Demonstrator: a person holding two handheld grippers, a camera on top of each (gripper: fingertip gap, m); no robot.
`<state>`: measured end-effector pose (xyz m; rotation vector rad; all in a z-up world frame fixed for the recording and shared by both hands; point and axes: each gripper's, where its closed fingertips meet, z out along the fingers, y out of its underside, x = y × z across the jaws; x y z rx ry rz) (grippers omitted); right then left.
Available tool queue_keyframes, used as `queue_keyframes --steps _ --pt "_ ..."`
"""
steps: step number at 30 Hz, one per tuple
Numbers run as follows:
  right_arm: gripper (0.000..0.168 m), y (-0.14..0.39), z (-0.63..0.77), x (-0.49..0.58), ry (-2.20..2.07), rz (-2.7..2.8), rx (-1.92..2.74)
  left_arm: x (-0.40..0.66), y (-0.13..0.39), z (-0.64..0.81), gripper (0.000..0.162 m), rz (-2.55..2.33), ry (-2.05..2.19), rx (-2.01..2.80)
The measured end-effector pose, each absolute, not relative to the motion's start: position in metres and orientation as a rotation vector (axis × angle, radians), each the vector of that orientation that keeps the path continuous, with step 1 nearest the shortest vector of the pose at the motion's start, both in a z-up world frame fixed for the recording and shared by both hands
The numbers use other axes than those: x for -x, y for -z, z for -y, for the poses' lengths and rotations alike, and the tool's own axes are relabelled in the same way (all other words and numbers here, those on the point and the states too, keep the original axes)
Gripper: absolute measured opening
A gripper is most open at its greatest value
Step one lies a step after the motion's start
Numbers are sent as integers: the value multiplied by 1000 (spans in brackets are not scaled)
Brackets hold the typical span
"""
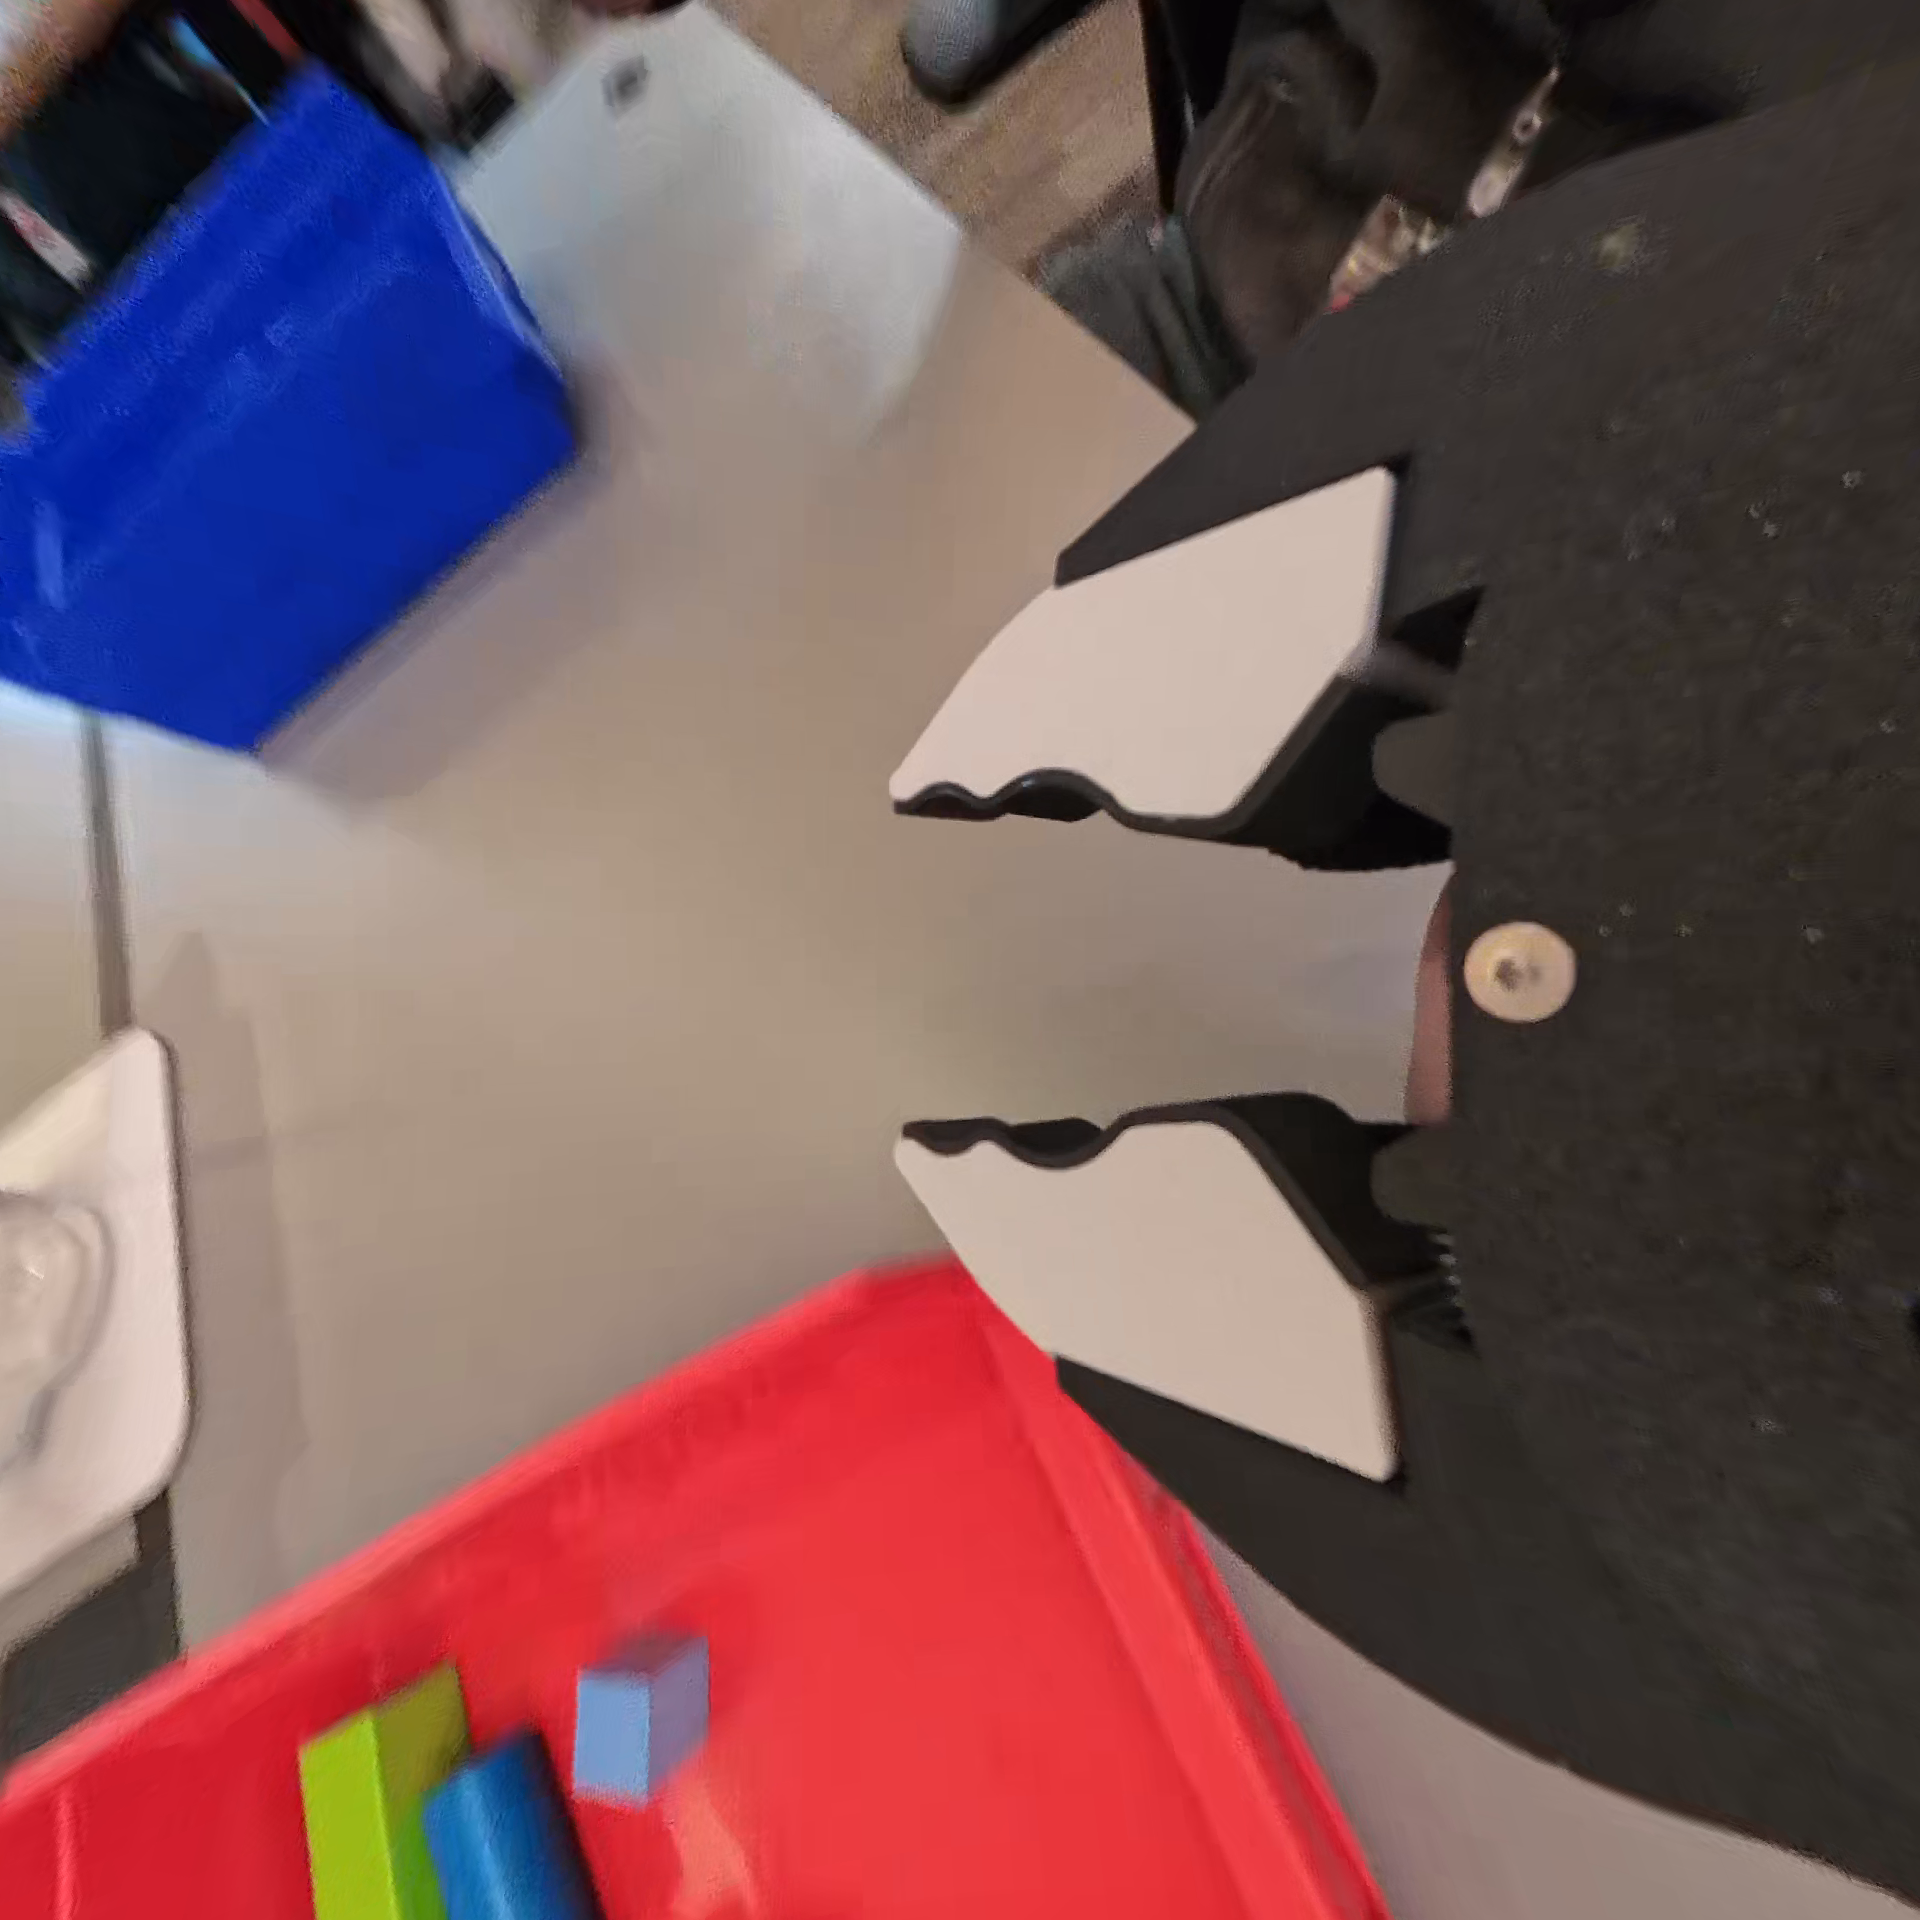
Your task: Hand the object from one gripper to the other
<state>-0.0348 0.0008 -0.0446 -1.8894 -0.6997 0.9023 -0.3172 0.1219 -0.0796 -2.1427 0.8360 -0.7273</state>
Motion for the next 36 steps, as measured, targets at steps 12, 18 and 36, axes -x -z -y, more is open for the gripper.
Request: queue_keyframes --steps 12,18,36 --pt "55 110 43 78 -1138 571 1914 371 144 -304 53 -973 97 2575" --pt "56 119 49 86 -1247 589 1948 364 183 -327 48 -899 35 2743" --pt "59 51 -10 112 -725 809 1542 250 10 -102 27 -245 2138 1966"
